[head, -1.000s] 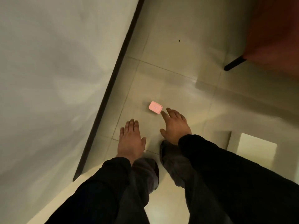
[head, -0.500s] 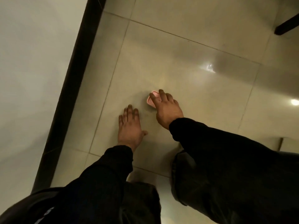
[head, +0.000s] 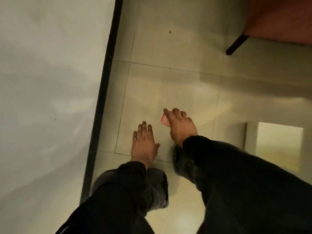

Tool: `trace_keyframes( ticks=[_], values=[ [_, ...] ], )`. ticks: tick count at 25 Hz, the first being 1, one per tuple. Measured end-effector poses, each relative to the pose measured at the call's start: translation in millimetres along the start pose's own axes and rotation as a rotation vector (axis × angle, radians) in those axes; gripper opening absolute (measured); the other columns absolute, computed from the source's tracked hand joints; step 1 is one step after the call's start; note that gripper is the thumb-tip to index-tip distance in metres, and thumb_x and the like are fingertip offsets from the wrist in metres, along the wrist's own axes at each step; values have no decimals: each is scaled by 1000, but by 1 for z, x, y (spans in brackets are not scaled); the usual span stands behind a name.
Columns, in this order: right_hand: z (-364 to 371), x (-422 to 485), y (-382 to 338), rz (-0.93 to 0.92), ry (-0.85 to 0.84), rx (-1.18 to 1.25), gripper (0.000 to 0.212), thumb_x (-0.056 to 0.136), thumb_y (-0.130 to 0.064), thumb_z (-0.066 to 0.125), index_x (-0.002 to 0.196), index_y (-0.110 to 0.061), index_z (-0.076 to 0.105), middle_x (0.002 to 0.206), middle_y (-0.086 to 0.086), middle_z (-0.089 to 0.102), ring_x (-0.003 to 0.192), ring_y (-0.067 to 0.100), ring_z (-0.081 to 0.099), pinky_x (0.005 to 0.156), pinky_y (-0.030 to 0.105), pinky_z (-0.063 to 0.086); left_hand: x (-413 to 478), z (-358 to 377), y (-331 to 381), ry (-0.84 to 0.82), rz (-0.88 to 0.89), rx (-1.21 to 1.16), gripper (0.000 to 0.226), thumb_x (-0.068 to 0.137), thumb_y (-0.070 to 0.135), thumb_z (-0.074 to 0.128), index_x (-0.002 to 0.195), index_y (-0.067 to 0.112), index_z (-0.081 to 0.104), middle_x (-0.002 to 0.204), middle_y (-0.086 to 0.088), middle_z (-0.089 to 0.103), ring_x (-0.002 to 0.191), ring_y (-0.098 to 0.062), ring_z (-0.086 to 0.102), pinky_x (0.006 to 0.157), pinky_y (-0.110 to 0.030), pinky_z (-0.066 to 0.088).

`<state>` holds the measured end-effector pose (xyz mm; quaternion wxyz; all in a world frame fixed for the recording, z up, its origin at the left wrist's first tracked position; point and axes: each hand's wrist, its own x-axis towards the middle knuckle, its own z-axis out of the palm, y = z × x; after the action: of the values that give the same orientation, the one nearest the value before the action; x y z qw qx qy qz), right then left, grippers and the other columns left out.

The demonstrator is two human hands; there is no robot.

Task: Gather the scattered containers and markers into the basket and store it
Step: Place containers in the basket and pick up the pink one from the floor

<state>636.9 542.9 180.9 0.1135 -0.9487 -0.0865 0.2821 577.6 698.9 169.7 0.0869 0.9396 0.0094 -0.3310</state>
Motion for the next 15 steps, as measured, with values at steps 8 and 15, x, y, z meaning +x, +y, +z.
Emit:
trace_keyframes(
  ticks=[8, 15],
  values=[
    [-177, -284, -23, 274, 128, 229, 84, 83, -7, 60, 153, -28, 18, 150, 8, 36, 131, 33, 42, 105, 49, 45, -246, -179, 100, 61, 314, 147, 72, 100, 43, 39, 155, 9, 9, 164, -12, 5, 150, -27, 1, 122, -46, 8],
    [-186, -499, 17, 511, 239, 366, 83, 86, -6, 56, 156, -29, 18, 155, 3, 33, 136, 31, 39, 108, 44, 42, -375, -197, 204, 113, 615, 339, 71, 101, 42, 37, 155, 9, 4, 164, -11, 2, 151, -25, -1, 122, -46, 8]
  ],
)
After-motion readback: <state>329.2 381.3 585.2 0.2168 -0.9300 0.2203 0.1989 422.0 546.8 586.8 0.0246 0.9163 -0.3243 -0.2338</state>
